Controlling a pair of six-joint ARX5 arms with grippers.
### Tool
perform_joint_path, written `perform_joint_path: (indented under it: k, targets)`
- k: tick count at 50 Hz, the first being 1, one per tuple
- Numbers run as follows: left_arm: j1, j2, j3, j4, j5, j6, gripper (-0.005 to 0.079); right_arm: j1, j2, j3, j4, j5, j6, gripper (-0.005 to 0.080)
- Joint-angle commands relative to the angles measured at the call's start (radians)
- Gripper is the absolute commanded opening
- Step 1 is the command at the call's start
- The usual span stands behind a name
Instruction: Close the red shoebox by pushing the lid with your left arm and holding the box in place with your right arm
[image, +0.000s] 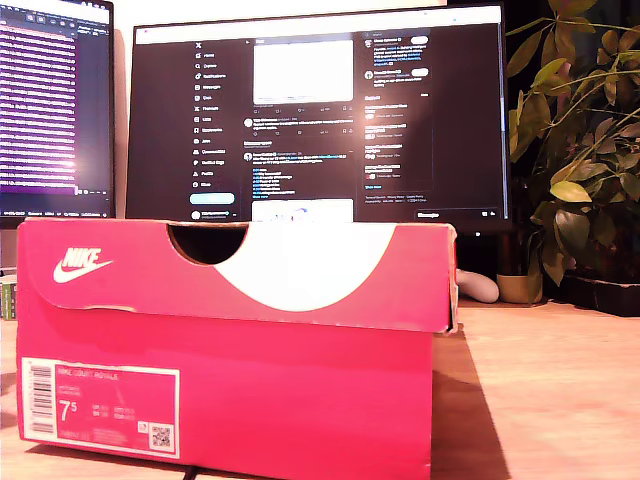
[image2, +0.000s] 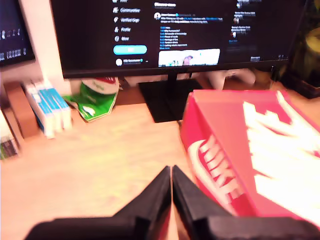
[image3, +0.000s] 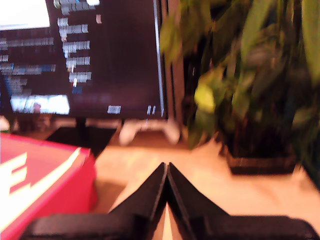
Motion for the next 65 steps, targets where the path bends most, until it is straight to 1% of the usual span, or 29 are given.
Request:
perform_joint_path:
  k: [1,7,12,16,25,31,34,38,39,46,53,58,65]
  targets:
    - [0.0,-0.039,-0.033,0.029,0.002,-0.038,-0.0019,-0.002,-0.042,-0.011,0.003,0.01,0.014,-0.0012]
    - [-0.008,-0.109,-0.067,0.039,-0.003,-0.06,-0.0019,-0.001,-0.111,-0.014,-0.05,0.037,0.031,-0.0012]
    - [-0.011,-0.172,-0.101,0.057,-0.037,-0.085,-0.0019,0.0,-0.174,-0.031,-0.068,0.072,0.059,-0.0012]
    - [-0.011,-0.22,-0.131,0.069,-0.052,-0.11,-0.0019,0.001,-0.23,-0.053,-0.081,0.078,0.067,-0.0012]
    - [-0.011,-0.322,-0.186,0.07,-0.074,-0.143,-0.0019,0.001,-0.359,-0.089,-0.157,0.105,0.099,-0.0012]
    - [-0.013,-0.367,-0.214,0.07,-0.093,-0.163,-0.0019,0.003,-0.362,-0.106,-0.192,0.099,0.112,-0.0012]
    - [-0.016,-0.389,-0.232,0.071,-0.096,-0.164,-0.0019,0.01,-0.362,-0.117,-0.187,0.099,0.117,-0.0012]
    - [-0.023,-0.404,-0.256,0.077,-0.103,-0.198,-0.0019,0.023,-0.362,-0.129,-0.185,0.1,0.134,-0.0012]
    - [-0.045,-0.429,-0.285,0.08,-0.116,-0.223,-0.0019,0.052,-0.362,-0.148,-0.189,0.1,0.135,-0.0012]
    - [-0.084,-0.465,-0.338,0.099,-0.162,-0.235,-0.0019,0.093,-0.362,-0.171,-0.191,0.109,0.134,-0.0012]
    - [-0.124,-0.51,-0.393,0.096,-0.254,-0.24,-0.0019,0.126,-0.362,-0.198,-0.2,0.159,0.128,-0.0012]
    - [-0.143,-0.537,-0.425,0.092,-0.324,-0.238,-0.0019,0.139,-0.362,-0.213,-0.209,0.21,0.101,-0.0012]
    - [-0.151,-0.557,-0.472,0.093,-0.376,-0.226,-0.0019,0.14,-0.362,-0.218,-0.212,0.23,0.084,-0.0012]
